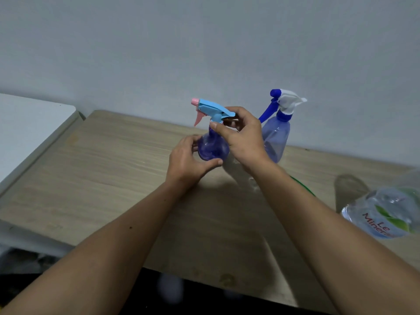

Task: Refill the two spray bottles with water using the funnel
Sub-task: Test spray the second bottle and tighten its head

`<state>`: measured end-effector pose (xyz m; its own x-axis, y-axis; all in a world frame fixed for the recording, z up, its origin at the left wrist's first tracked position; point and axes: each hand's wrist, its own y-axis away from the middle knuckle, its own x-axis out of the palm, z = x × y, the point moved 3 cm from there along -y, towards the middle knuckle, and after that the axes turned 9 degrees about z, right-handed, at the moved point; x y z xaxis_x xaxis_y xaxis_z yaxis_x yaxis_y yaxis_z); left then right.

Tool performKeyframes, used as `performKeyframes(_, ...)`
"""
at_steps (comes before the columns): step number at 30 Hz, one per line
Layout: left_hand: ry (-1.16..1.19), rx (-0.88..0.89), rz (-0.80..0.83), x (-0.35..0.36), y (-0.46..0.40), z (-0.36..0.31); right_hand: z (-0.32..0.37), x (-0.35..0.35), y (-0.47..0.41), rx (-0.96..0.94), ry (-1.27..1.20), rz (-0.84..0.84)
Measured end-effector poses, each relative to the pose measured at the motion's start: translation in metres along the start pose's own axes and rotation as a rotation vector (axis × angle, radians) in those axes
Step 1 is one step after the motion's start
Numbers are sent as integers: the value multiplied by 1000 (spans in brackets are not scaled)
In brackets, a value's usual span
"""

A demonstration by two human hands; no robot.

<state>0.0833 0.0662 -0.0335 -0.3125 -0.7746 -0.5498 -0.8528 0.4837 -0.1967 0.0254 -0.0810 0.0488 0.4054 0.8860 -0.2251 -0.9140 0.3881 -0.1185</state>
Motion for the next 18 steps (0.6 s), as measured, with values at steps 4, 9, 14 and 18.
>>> performKeyframes(4,-30,22,5,4,-12,4,-9,-1,-13,3,7,-43)
performKeyframes(9,-63,48,17,5,-15,7,-12,1,-18,17,15,-33)
performKeyframes(14,-99,57,9,6,-14,5,-11,1,-16,26,18,-28)
performKeyframes(18,-87,39,10,6,-13,2,-9,-1,-12,22,-7,-13)
